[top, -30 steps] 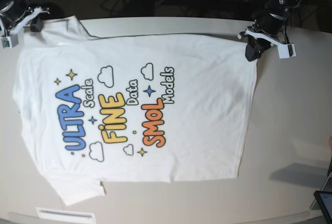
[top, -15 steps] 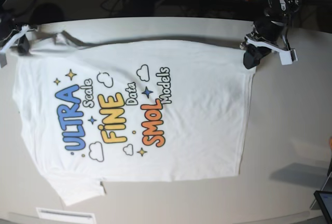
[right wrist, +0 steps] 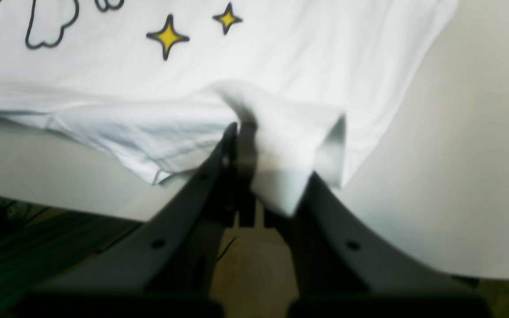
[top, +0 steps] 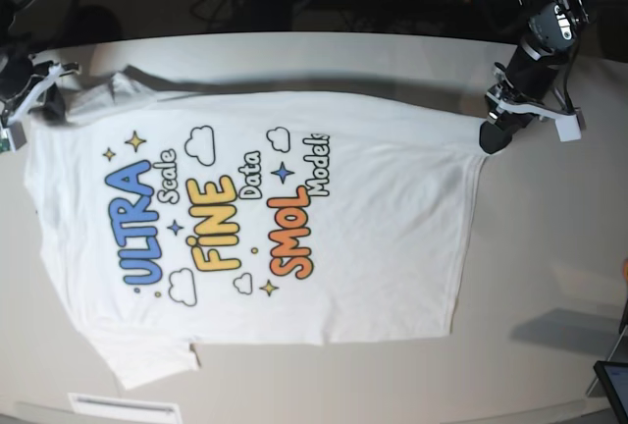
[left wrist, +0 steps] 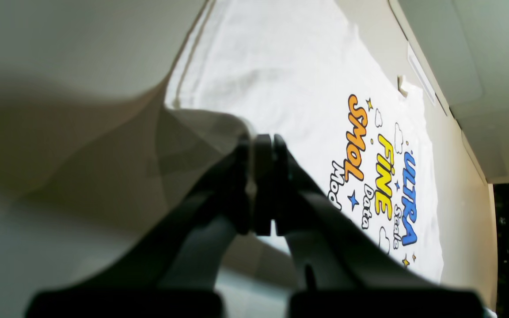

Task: Fold the T-shirt properly
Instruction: 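Drag the shirt edges toward the hem with both grippers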

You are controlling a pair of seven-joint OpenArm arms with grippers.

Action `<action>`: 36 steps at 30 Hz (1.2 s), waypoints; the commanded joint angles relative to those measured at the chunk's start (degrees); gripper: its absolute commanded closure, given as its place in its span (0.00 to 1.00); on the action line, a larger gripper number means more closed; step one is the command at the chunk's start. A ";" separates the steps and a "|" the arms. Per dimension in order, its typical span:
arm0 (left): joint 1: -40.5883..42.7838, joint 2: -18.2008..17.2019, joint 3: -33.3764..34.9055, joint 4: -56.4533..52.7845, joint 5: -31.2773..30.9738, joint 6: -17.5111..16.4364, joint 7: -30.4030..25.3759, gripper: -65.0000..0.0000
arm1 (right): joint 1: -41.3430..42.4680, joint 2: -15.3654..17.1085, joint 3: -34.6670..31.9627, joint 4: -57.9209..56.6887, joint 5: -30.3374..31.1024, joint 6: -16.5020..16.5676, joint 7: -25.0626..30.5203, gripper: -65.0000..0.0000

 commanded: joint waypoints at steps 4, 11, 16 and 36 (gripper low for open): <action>-1.47 -0.68 -0.46 1.04 -1.03 -0.19 -1.06 1.00 | 1.77 2.38 0.21 0.76 0.86 0.14 1.25 1.00; -4.81 -0.68 -0.46 0.95 -1.03 3.77 -1.06 1.00 | 3.97 3.96 -2.51 0.41 0.86 0.14 1.25 1.00; -7.10 -0.59 -0.37 0.69 -0.85 3.77 -1.06 1.00 | 5.90 4.05 -6.65 0.33 0.69 0.14 1.34 1.00; -18.88 1.60 -0.46 -14.78 -0.94 3.77 -1.23 1.00 | 14.43 6.51 -13.59 -12.51 0.51 -5.79 1.95 1.00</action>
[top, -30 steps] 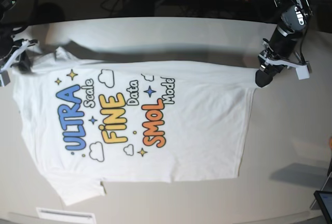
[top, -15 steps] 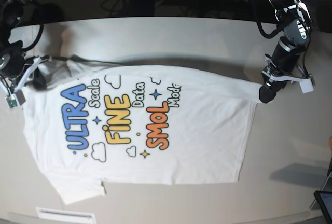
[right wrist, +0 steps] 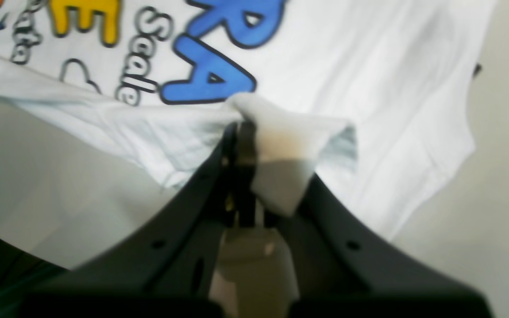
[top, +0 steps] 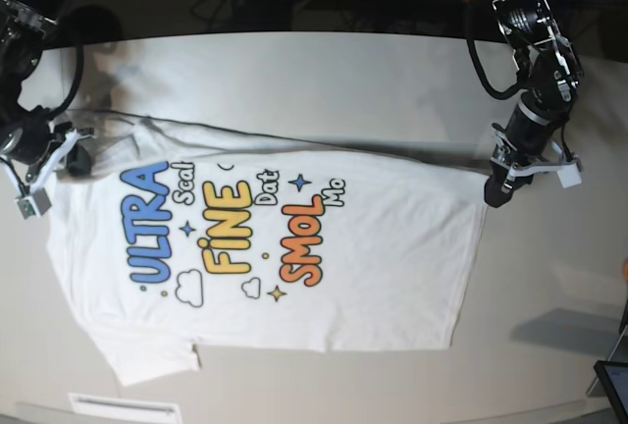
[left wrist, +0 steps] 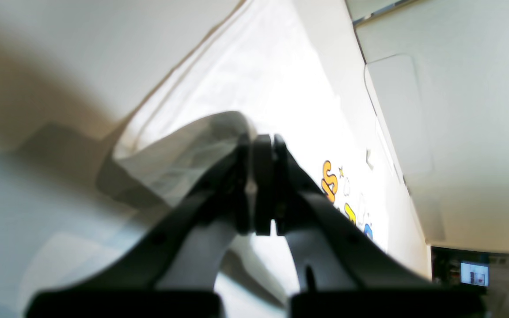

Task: Fold the T-shirt properly
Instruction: 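Drag the shirt edges toward the hem with both grippers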

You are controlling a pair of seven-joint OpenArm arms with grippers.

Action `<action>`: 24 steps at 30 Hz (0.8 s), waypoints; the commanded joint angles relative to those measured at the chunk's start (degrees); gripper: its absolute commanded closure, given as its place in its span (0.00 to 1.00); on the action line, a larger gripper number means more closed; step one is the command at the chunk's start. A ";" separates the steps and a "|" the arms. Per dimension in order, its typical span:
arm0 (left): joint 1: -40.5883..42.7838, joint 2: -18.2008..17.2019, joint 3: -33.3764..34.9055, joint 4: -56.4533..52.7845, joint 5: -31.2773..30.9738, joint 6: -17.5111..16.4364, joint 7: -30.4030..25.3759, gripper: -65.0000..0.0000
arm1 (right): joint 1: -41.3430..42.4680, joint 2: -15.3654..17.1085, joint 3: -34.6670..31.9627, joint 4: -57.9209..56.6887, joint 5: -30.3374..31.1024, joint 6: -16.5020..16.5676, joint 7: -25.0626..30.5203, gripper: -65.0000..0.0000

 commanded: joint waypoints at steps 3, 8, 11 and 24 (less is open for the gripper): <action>-2.74 -0.19 -0.28 -1.99 -1.05 -0.43 -0.88 1.00 | 0.90 1.53 0.09 0.69 1.36 0.09 2.68 1.00; -6.87 0.87 -0.28 -6.83 -1.05 -0.43 -0.88 1.00 | 2.04 1.53 0.09 -1.77 1.28 0.09 2.59 1.00; -8.45 0.87 -0.28 -8.94 -1.05 -0.43 -0.88 1.00 | 2.57 1.53 0.09 -4.59 1.28 0.09 2.68 1.00; -10.04 0.87 -0.28 -12.89 -0.88 -0.43 -1.15 1.00 | 3.62 2.41 -3.86 -7.05 1.28 0.09 8.40 0.93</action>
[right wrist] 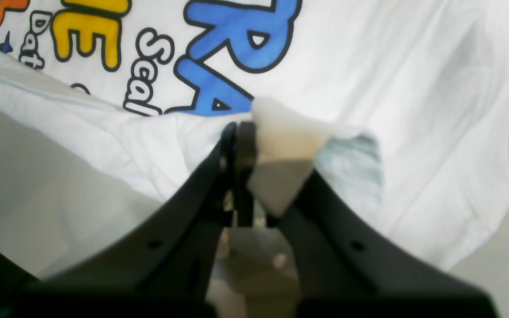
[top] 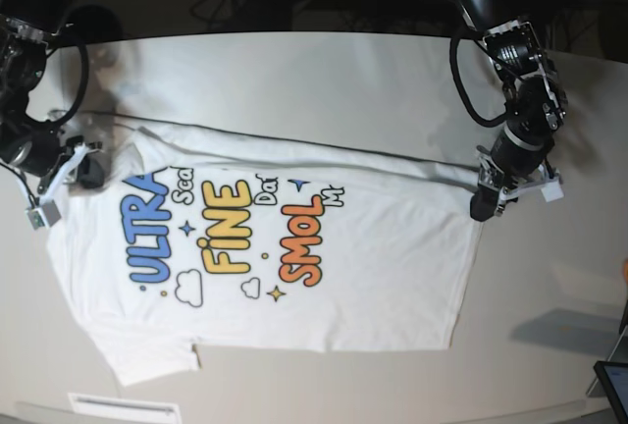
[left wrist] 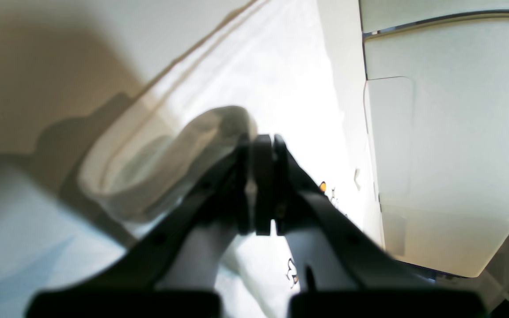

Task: Fold the T-shirt properly
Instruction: 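Drag the shirt edges toward the hem with both grippers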

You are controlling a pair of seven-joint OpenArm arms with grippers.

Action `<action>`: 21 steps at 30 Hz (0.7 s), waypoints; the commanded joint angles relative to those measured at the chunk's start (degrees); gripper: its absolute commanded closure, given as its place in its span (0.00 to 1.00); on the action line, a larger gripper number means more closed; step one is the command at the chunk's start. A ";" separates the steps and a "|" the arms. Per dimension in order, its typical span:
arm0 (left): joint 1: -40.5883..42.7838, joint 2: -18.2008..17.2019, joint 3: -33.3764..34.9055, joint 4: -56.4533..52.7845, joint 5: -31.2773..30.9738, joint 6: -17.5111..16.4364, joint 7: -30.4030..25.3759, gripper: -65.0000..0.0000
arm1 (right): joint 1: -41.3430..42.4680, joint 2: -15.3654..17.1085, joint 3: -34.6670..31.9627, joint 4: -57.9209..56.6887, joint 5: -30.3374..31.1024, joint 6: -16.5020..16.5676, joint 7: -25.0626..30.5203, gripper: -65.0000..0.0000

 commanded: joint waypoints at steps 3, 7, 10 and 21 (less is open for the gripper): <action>-0.92 -0.77 -0.22 0.90 -0.92 -0.45 -0.78 1.00 | 1.55 1.16 0.27 0.27 1.10 0.09 2.15 0.86; -2.15 -0.86 -0.66 0.81 -0.92 -0.45 -0.78 0.88 | 4.10 1.16 0.62 -3.16 1.10 0.09 2.24 0.71; -2.94 -0.86 -2.94 0.55 -0.83 -0.45 -0.78 0.72 | 6.30 1.16 0.62 -5.88 1.10 0.18 3.12 0.62; -9.89 -2.70 -3.64 -2.44 7.96 -0.71 -0.60 0.65 | 10.96 5.82 -3.07 -8.87 1.10 0.53 10.33 0.59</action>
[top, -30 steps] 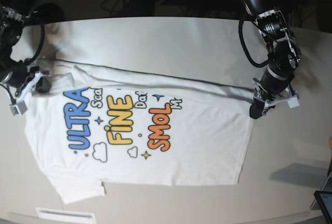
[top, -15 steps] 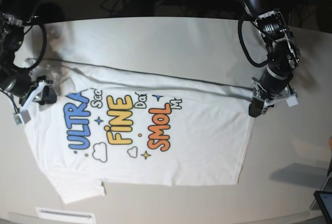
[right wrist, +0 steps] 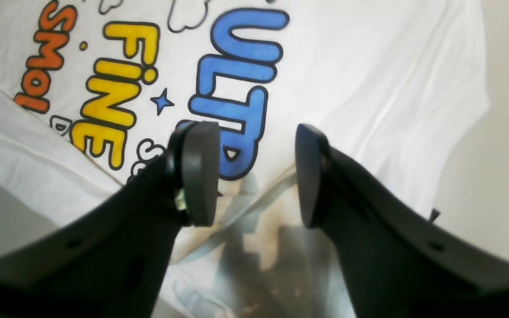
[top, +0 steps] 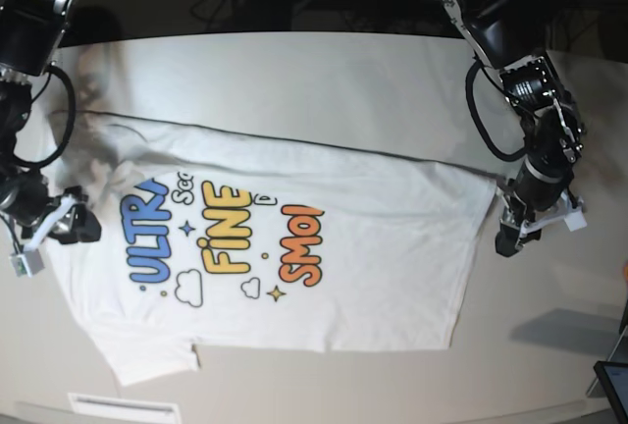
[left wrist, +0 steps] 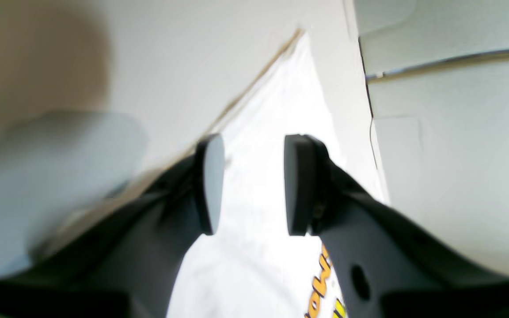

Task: Fold the T-shirt properly
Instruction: 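Drag the shirt edges toward the hem with both grippers, then release and regrasp the shirt's collar-side edge with both grippers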

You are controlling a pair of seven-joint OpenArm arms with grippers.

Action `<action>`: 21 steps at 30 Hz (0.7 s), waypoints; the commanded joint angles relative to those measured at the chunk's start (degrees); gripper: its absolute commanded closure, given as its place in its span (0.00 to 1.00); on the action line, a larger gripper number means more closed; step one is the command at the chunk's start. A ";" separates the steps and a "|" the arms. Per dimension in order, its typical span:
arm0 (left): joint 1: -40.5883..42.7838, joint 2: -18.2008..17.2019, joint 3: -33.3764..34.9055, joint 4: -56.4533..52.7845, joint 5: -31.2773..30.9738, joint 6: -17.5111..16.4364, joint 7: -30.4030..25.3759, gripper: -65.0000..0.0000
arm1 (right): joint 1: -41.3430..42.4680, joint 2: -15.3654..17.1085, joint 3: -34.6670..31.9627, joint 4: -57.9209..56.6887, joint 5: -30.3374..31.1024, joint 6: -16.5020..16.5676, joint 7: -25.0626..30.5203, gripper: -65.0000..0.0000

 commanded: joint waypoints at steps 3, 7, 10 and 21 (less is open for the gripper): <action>0.39 -3.00 1.26 5.52 -0.80 -0.67 -0.32 0.65 | 0.04 3.32 0.31 3.87 0.86 0.07 0.88 0.59; 6.37 -7.31 5.74 13.17 -0.72 -0.67 -0.67 0.65 | -8.75 4.37 0.40 14.06 0.86 -0.19 1.32 0.62; 11.65 -8.45 6.71 18.70 2.36 -0.67 -0.75 0.66 | -15.25 4.20 0.40 20.92 0.86 -0.28 1.32 0.81; 22.28 -2.56 6.36 28.46 28.12 -0.76 -0.75 1.00 | -24.22 -5.21 0.05 23.30 0.77 -0.28 0.79 1.00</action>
